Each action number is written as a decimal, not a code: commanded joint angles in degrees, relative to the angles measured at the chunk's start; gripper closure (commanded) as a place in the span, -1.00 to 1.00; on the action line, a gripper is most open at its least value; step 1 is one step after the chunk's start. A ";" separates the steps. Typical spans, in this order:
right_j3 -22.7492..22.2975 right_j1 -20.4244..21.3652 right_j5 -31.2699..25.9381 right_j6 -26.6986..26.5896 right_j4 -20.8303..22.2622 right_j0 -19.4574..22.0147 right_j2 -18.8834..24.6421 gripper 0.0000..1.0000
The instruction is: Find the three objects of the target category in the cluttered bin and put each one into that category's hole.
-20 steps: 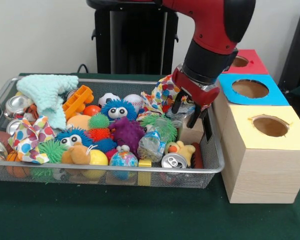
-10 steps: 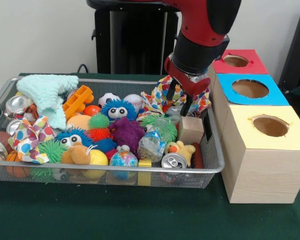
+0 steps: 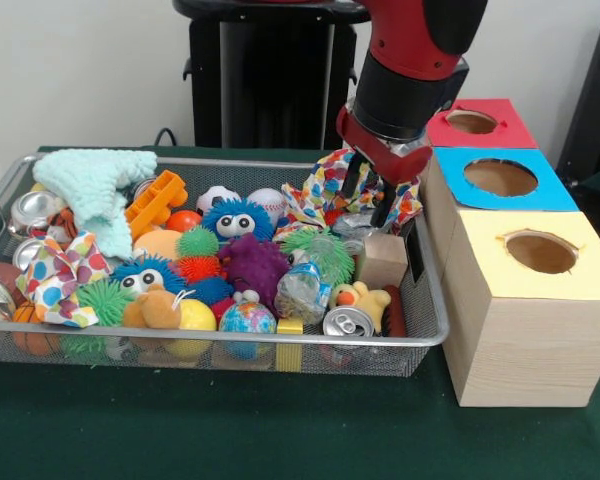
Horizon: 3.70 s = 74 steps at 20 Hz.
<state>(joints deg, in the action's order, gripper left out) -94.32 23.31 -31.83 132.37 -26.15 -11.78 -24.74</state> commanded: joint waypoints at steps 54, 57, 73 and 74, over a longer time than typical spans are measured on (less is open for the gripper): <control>-5.55 -4.05 9.21 4.09 1.13 4.13 16.32 -1.00; -6.37 -3.55 10.33 3.45 1.24 5.39 17.78 -1.00; -8.84 -2.16 12.18 3.06 3.12 6.97 18.56 1.00; -8.90 -2.13 12.34 2.99 3.32 6.87 18.40 1.00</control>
<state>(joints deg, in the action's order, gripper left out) -98.18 23.90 -20.21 132.35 -25.74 -4.88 -15.75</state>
